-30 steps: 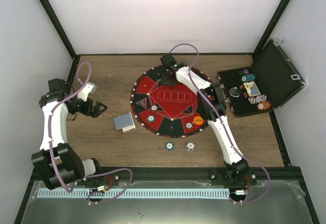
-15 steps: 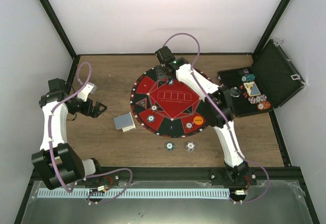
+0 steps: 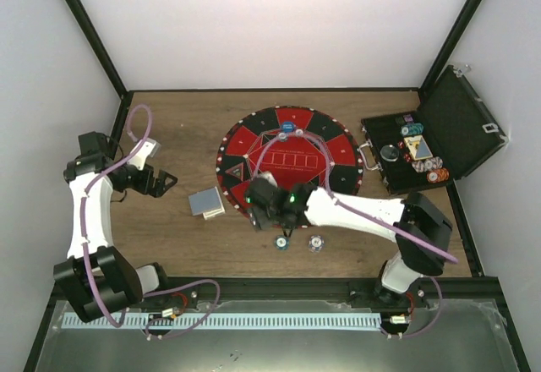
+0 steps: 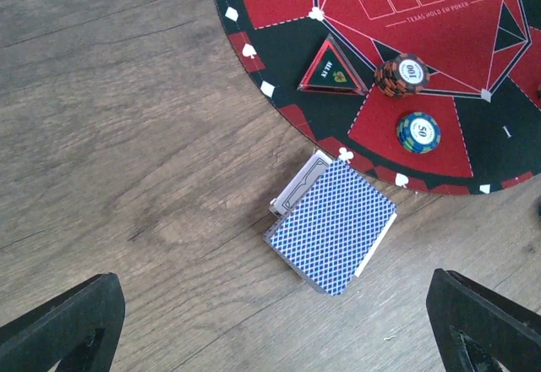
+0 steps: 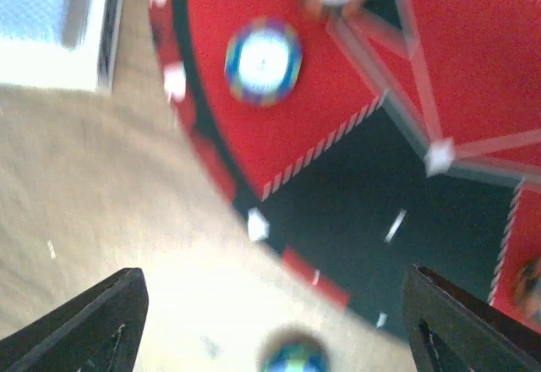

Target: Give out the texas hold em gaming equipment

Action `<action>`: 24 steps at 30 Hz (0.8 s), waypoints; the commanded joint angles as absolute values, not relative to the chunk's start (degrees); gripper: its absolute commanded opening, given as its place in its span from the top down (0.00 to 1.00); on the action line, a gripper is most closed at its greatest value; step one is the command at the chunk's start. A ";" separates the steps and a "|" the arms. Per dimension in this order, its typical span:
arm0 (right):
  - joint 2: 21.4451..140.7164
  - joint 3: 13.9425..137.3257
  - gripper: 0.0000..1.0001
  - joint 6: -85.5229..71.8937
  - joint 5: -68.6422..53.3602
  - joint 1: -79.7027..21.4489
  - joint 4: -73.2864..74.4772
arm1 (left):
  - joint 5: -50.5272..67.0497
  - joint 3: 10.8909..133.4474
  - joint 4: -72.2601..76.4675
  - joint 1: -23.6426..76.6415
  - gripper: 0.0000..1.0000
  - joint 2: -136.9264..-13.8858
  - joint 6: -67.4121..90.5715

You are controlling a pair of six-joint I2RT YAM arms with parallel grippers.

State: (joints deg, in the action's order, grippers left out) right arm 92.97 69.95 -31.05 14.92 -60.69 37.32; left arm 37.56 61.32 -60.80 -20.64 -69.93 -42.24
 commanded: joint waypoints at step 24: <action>93.67 55.29 0.30 -46.14 12.01 -71.07 37.31 | 36.82 60.59 -60.54 -20.91 0.00 -68.06 -43.36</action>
State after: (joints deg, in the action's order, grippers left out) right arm 93.06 52.95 -45.93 10.90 -70.72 37.21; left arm 36.40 60.84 -60.97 -20.64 -68.64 -42.24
